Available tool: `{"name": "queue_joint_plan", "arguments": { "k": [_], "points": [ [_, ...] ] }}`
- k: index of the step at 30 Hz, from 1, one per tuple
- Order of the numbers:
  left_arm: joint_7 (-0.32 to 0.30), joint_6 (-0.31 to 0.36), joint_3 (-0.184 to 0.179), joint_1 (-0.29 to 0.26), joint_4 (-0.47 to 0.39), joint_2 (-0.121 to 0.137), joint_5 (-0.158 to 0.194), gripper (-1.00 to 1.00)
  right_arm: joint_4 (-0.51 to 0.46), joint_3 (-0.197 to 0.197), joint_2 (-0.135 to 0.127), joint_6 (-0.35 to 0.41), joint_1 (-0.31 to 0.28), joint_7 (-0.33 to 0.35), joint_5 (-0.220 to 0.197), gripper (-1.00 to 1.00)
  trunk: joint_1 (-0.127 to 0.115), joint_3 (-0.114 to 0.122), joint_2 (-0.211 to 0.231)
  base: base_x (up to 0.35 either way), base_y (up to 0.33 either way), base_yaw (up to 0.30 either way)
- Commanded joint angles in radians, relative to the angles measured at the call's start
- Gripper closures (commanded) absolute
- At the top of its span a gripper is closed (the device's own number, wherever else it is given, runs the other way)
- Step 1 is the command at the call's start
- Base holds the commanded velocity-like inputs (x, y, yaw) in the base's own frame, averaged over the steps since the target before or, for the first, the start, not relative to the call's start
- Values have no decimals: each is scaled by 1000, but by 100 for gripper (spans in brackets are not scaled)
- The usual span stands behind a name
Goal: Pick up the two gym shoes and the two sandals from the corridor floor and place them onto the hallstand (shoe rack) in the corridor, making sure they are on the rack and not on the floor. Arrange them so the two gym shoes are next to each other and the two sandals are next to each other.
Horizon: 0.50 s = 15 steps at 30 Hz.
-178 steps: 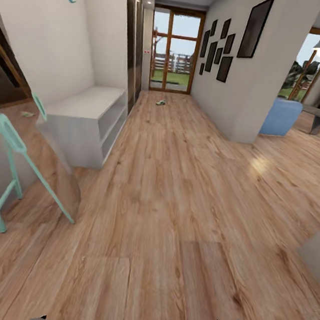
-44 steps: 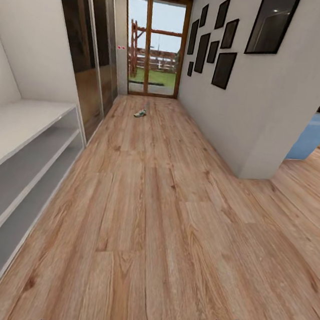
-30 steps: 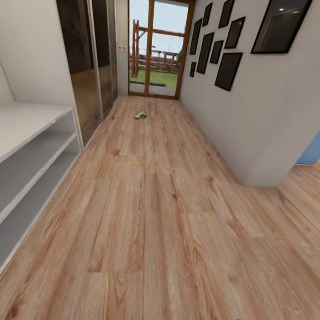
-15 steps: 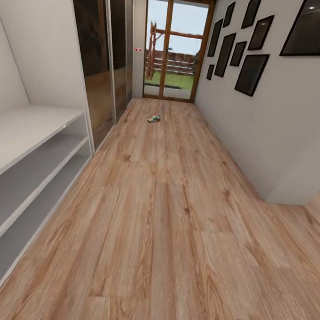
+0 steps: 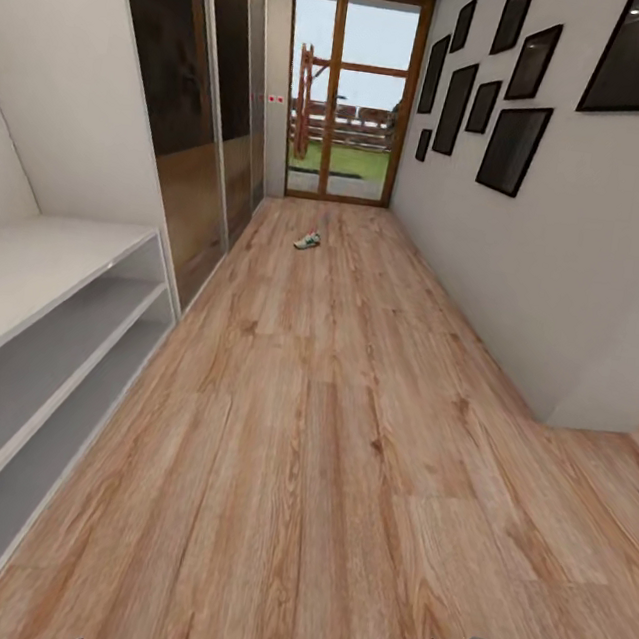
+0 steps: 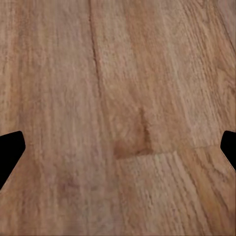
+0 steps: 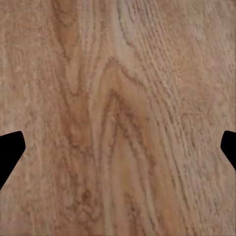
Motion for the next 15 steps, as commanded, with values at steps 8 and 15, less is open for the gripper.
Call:
{"name": "queue_joint_plan", "arguments": {
  "k": [8,15],
  "points": [
    [-9,0,5,-1,2,-1,2,-100,1,-1,0,-4,-1,6,-9,-100,0,-1,0,339,0,0],
    [-9,0,5,-1,2,-1,2,-100,1,-1,0,-4,0,5,-9,-100,0,-1,0,339,0,0]
  ]
}}
